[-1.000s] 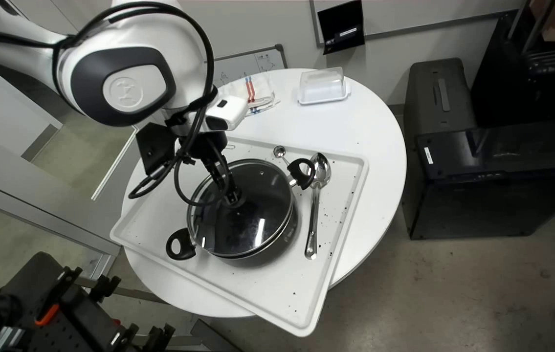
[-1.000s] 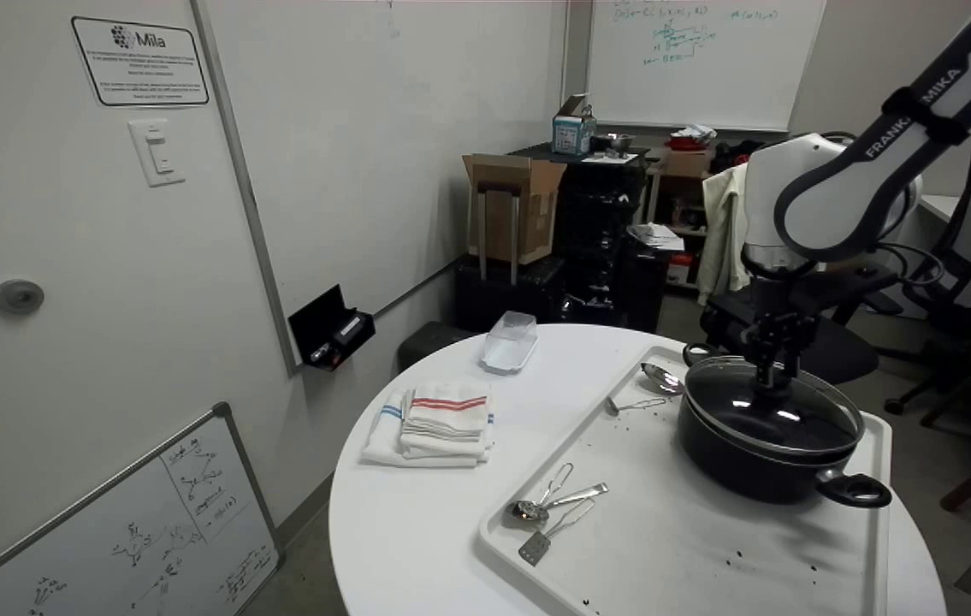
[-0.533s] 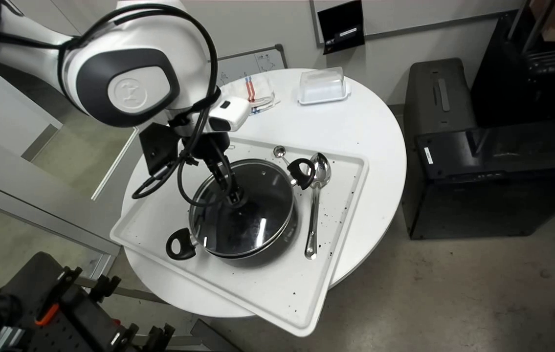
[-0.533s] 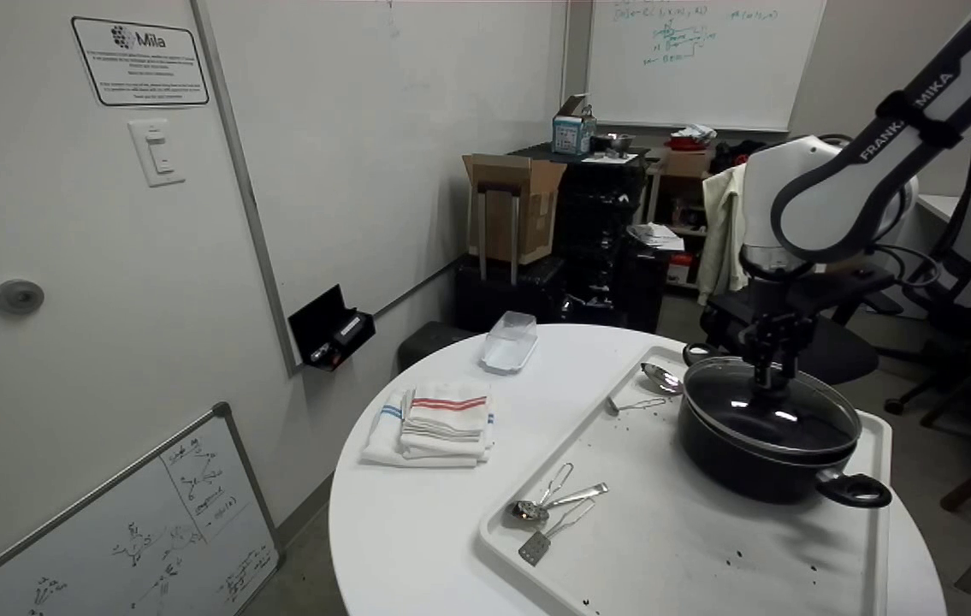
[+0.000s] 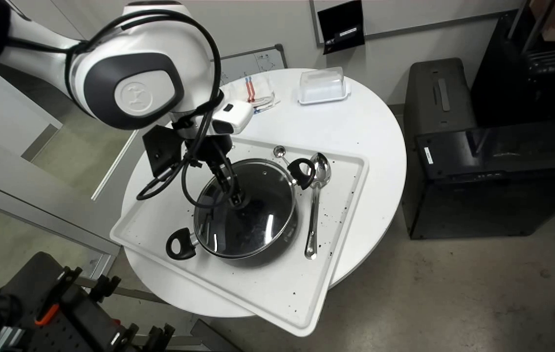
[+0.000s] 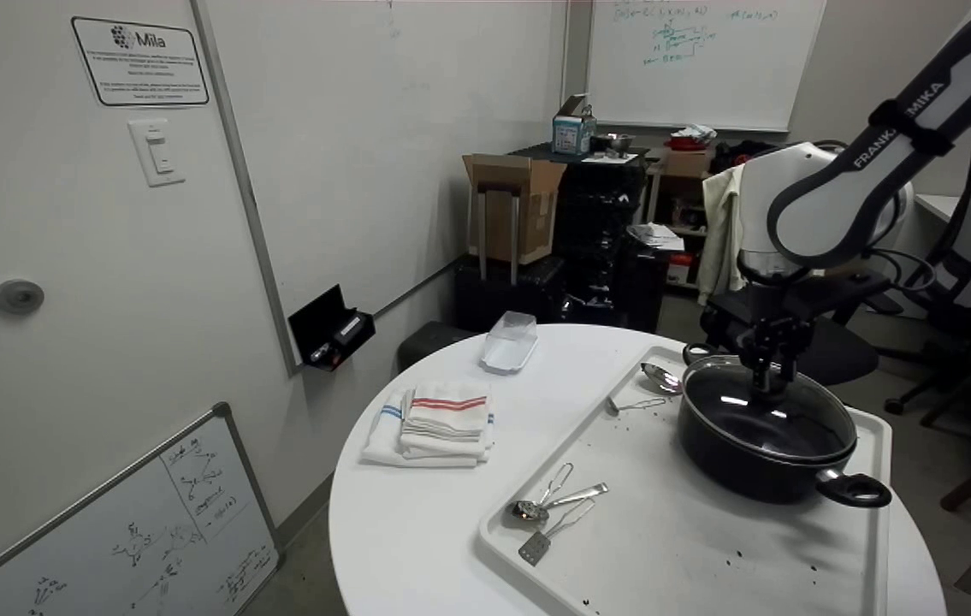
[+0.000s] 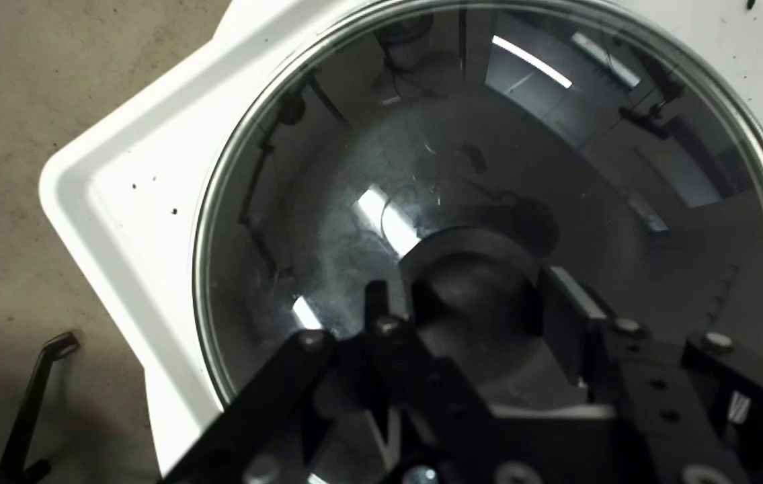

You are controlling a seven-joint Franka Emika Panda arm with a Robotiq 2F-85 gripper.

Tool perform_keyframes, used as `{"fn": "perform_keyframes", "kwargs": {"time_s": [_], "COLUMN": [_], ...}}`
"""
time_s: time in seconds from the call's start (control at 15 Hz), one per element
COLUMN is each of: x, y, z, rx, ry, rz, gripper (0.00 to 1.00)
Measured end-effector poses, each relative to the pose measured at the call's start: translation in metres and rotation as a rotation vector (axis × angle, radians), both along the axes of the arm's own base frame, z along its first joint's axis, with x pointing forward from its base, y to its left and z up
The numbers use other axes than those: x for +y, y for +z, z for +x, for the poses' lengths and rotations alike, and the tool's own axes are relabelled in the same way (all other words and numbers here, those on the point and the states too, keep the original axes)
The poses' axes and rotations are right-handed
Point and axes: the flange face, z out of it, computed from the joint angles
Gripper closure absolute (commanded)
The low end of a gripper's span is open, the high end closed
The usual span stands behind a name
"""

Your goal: Put the clear lid on the black pot

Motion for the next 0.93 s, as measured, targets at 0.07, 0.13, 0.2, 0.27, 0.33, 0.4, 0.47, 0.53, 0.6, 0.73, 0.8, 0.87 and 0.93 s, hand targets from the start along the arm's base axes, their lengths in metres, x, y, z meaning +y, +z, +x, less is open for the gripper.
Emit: {"fn": "perform_keyframes", "kwargs": {"time_s": [0.07,0.13,0.2,0.27,0.33,0.4,0.47,0.53,0.6,0.73,0.8,0.87,0.93], "x": [0.0,0.0001,0.0001,0.0002,0.0004,0.0007,0.001,0.0013,0.0015,0.0019,0.002,0.0023,0.0028], "y": [0.0,0.0,-0.0001,-0.0002,-0.0004,-0.0007,-0.001,-0.0014,-0.0018,-0.0023,-0.0026,-0.003,-0.0032], "z": [0.0001,0.0001,0.0,0.0,-0.0001,-0.0002,-0.0003,-0.0005,-0.0007,-0.001,-0.0013,-0.0018,-0.0019], "rx": [0.0,0.0,0.001,0.001,0.002,0.003,0.004,0.005,0.006,0.009,0.011,0.015,0.017], "ry": [0.0,0.0,0.0,0.0,0.001,0.001,0.002,0.002,0.002,0.003,0.003,0.003,0.004], "rz": [0.0,0.0,0.0,0.0,0.0,0.0,0.0,0.001,0.001,0.001,0.001,0.002,0.003], "gripper": [0.76,0.76,0.76,0.76,0.76,0.76,0.76,0.76,0.76,0.76,0.76,0.76,0.76]}}
